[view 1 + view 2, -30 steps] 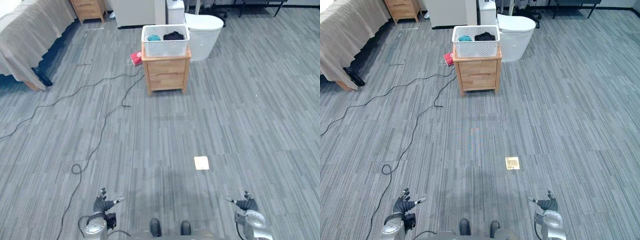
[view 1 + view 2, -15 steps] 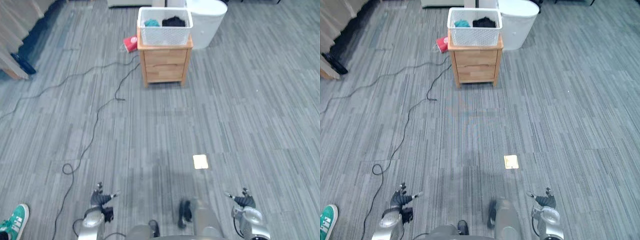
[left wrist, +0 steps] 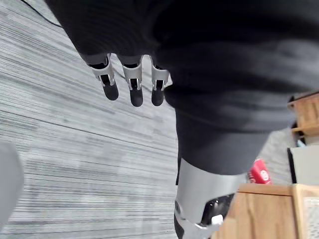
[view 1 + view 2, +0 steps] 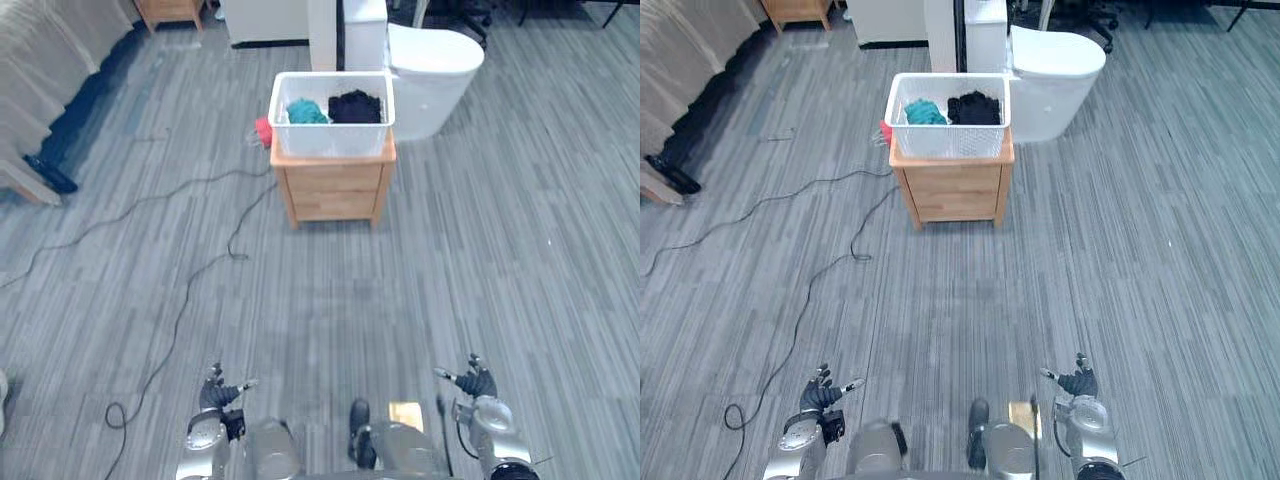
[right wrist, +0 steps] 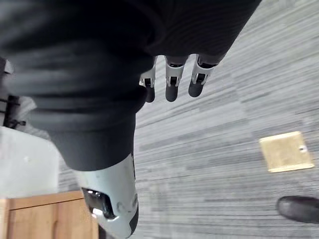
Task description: Pick up the laundry basket with both hands and put the clothes into the washing machine.
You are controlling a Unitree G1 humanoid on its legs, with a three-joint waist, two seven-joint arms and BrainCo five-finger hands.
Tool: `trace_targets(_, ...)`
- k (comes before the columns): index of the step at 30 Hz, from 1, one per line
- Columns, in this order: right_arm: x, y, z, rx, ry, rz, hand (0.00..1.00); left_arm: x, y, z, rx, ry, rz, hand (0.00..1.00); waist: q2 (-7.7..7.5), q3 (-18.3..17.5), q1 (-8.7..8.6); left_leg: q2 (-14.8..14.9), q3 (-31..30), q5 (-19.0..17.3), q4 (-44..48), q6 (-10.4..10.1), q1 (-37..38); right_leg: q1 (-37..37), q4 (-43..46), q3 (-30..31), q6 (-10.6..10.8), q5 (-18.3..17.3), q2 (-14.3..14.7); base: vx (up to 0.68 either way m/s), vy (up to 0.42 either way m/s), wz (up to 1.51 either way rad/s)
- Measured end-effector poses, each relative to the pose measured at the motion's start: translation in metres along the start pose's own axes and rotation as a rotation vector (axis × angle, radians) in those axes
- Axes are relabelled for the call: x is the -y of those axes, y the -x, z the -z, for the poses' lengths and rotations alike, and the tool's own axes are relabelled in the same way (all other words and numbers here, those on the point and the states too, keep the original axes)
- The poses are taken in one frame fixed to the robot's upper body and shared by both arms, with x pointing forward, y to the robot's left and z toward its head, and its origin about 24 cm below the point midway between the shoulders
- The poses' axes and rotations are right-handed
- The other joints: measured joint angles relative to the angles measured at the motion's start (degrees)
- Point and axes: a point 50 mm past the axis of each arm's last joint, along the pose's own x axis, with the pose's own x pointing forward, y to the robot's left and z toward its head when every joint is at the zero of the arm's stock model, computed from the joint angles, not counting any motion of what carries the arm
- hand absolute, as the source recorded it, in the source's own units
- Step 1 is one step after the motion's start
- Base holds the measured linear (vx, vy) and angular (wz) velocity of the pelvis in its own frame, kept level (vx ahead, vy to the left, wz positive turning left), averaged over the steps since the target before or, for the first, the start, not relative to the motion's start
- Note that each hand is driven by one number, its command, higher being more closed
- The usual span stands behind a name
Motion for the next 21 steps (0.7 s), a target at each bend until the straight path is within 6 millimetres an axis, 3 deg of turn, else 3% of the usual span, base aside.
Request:
trace_targets(1,0.005,0.000,0.004,-0.015,-0.002,0.017,0.00,-0.001,0.002,0.005,-0.015,-0.002,-0.002,0.00,0.10,-0.05,0.66,-1.69,-2.35,2.68,-10.89,-1.20,0.05,2.25,-0.99,0.60,1.44,-1.25,-0.04,0.60,0.175,-0.33)
trace_targets(3,0.010,-0.002,0.008,-0.037,0.016,0.032,0.00,-0.004,0.005,0.014,-0.050,-0.011,-0.011,0.00,0.58,-0.50,0.73,-2.03,-3.04,3.29,-14.96,-1.15,-0.80,5.02,-0.85,1.75,3.56,-4.76,0.07,0.55,0.248,-0.37)
trace_targets(4,0.010,0.001,0.015,-0.058,0.024,0.031,0.00,-0.009,0.006,0.017,-0.064,-0.023,-0.021,0.00,-1.29,-1.56,1.19,-3.45,-3.01,9.62,-13.25,1.70,-0.60,5.89,1.51,2.16,5.06,-8.34,-2.23,0.69,0.308,-0.27)
trace_targets(5,0.012,0.007,0.030,-0.100,0.036,0.037,0.00,-0.013,0.009,0.022,-0.077,-0.032,-0.029,0.00,-4.15,-3.98,1.33,-6.29,-1.55,11.35,-11.70,3.41,-0.94,3.75,8.24,2.61,7.28,-12.14,-5.93,0.60,0.256,-0.13)
trace_targets(6,0.013,0.008,0.034,-0.113,0.044,0.039,0.00,-0.012,0.009,0.022,-0.077,-0.030,-0.024,0.00,-4.75,-4.38,1.14,-6.71,-1.41,11.29,-10.47,4.27,-0.92,1.66,14.00,2.70,9.22,-13.27,-7.43,0.66,0.215,-0.04)
trace_targets(7,0.011,0.008,0.037,-0.128,0.046,0.036,0.00,-0.008,0.008,0.022,-0.081,-0.039,-0.010,0.00,-5.29,-4.66,0.95,-7.65,-1.18,9.89,-7.72,6.60,-0.28,-4.31,29.31,3.44,11.51,-12.66,-9.82,0.40,0.125,0.00)
trace_targets(8,0.008,0.009,0.040,-0.137,0.042,0.029,0.00,-0.008,0.007,0.022,-0.085,-0.050,-0.008,0.00,-5.86,-4.63,0.62,-8.38,-1.01,8.60,-6.76,8.14,0.52,-7.73,37.67,3.42,14.75,-10.34,-11.71,0.66,0.223,0.10)
trace_targets(9,-0.001,0.011,0.042,-0.149,0.042,0.005,0.00,-0.011,0.003,0.020,-0.091,-0.075,-0.009,0.00,-6.85,-4.49,-0.50,-9.79,-1.02,5.86,-6.33,8.76,3.01,-14.06,52.79,3.59,17.31,-5.47,-15.15,0.65,0.197,0.14)
trace_targets(10,-0.007,0.011,0.043,-0.151,0.049,-0.016,0.00,-0.010,0.001,0.017,-0.082,-0.096,-0.002,0.00,-6.63,-4.23,-1.24,-9.94,-0.94,3.99,-6.31,9.48,6.64,-18.72,61.40,3.11,14.42,-5.50,-16.94,0.77,0.225,0.09)
trace_targets(12,-0.015,0.011,0.038,-0.128,0.066,-0.041,0.00,-0.012,0.001,0.017,-0.080,-0.119,0.001,0.00,-5.39,-3.67,-1.68,-9.51,-0.48,1.78,-8.50,9.69,14.32,-22.58,63.40,1.53,10.74,-6.50,-17.28,0.63,0.138,-0.14)
trace_targets(13,-0.018,0.011,0.035,-0.114,0.078,-0.053,0.00,-0.012,0.000,0.014,-0.068,-0.123,0.005,0.00,-4.43,-3.38,-1.96,-9.37,0.01,1.10,-11.14,9.46,18.54,-25.58,59.79,0.16,9.97,-7.17,-16.97,0.53,0.076,-0.15)
trace_targets(14,-0.020,0.010,0.032,-0.105,0.078,-0.058,0.00,-0.013,-0.001,0.011,-0.059,-0.125,0.003,0.00,-4.53,-3.44,-2.24,-9.32,0.10,0.95,-12.35,9.38,20.19,-26.88,56.50,-0.80,9.86,-7.25,-16.72,0.52,0.020,-0.01)
trace_targets(15,-0.022,0.008,0.026,-0.087,0.075,-0.063,0.00,-0.013,-0.005,0.004,-0.040,-0.130,0.002,0.00,-4.01,-3.06,-2.77,-8.86,0.04,0.73,-14.00,8.97,22.62,-29.07,46.40,-2.84,9.69,-7.12,-15.54,0.49,-0.040,0.11)
trace_targets(16,-0.023,0.006,0.021,-0.075,0.073,-0.063,0.00,-0.013,-0.007,-0.001,-0.027,-0.131,0.001,0.00,-4.22,-2.97,-3.23,-8.28,0.37,0.55,-15.32,8.61,24.15,-29.73,32.02,-4.53,9.11,-5.22,-13.76,0.48,-0.058,0.11)
trace_targets(17,-0.022,0.005,0.020,-0.072,0.074,-0.061,0.00,-0.014,-0.008,-0.002,-0.022,-0.131,-0.002,0.00,-4.25,-2.96,-3.25,-7.98,0.56,0.08,-15.77,7.81,25.05,-29.48,24.23,-4.85,9.10,-2.40,-12.60,0.49,-0.088,0.08)
trace_targets(18,-0.020,0.006,0.023,-0.081,0.077,-0.057,0.00,-0.018,-0.009,-0.003,-0.023,-0.138,-0.010,0.00,-4.78,-3.14,-3.35,-8.28,0.55,-1.13,-16.39,5.71,26.92,-28.84,11.37,-3.73,9.55,4.24,-10.97,0.52,-0.121,0.18)
trace_targets(19,-0.018,0.007,0.027,-0.092,0.085,-0.054,0.00,-0.020,-0.008,-0.001,-0.027,-0.149,-0.015,0.00,-7.01,-3.31,-3.46,-9.51,0.43,-2.82,-16.22,3.49,29.38,-28.30,6.67,-1.17,9.29,10.53,-11.36,0.52,-0.151,0.28)
trace_targets(20,-0.015,0.008,0.030,-0.101,0.093,-0.047,0.00,-0.022,-0.008,0.001,-0.034,-0.150,-0.019,0.00,-7.37,-3.51,-3.51,-9.41,0.15,-4.02,-15.83,2.86,30.38,-28.05,8.01,0.26,7.15,14.92,-11.26,0.64,-0.255,0.36)
trace_targets(21,-0.006,0.009,0.035,-0.113,0.110,-0.030,0.00,-0.016,-0.006,0.006,-0.050,-0.135,-0.007,0.00,-5.91,-3.33,-3.76,-7.57,-0.55,-5.65,-14.27,1.27,31.90,-28.27,12.28,0.82,4.08,15.56,-10.08,0.54,-0.232,0.17)
